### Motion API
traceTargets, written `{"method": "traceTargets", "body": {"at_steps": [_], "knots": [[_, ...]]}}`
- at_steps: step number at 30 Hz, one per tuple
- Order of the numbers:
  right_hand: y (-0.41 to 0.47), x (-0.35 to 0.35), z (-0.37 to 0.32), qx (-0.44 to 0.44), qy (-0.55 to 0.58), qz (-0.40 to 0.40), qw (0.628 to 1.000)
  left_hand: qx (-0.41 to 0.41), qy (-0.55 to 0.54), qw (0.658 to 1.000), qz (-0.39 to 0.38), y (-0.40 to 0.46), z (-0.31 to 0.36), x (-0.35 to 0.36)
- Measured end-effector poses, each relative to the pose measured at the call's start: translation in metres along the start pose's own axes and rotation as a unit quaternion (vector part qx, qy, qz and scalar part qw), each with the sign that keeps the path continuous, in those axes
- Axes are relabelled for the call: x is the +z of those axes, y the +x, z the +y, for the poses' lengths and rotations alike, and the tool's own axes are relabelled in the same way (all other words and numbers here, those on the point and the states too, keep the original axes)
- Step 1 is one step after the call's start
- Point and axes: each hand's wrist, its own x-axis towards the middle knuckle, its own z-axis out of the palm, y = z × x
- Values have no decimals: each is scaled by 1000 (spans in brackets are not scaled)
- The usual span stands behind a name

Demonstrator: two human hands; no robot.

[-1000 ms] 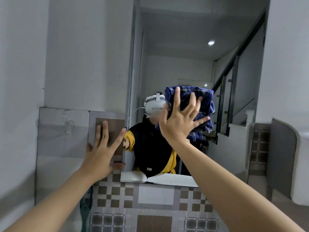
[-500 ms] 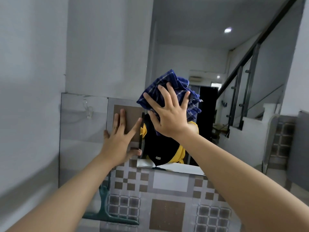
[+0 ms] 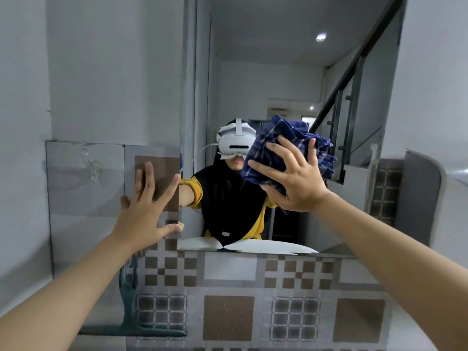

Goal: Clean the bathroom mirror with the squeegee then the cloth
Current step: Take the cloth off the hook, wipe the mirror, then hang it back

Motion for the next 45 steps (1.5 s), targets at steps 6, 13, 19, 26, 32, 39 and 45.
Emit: {"method": "traceTargets", "body": {"at_steps": [6, 13, 19, 26, 32, 39, 45], "knots": [[-47, -10, 50, 110, -9, 22, 994, -3, 11, 1000, 14, 2, -1, 3], [-67, -6, 43, 319, 38, 64, 945, -14, 25, 999, 15, 3, 3, 4], [-53, -2, -5, 519, 59, 75, 850, -18, 27, 999, 8, 2, 4, 3], [-12, 12, -70, 567, 99, 65, 815, -6, 1, 1000, 16, 0, 8, -1], [30, 26, -130, 550, 113, 67, 825, 10, -1, 1000, 12, -3, 6, -1], [64, 38, -169, 501, 94, 49, 859, 62, 18, 998, 15, -22, -8, 21], [72, 44, -179, 342, 57, 50, 936, 78, 10, 996, 42, -24, -17, 37]]}}
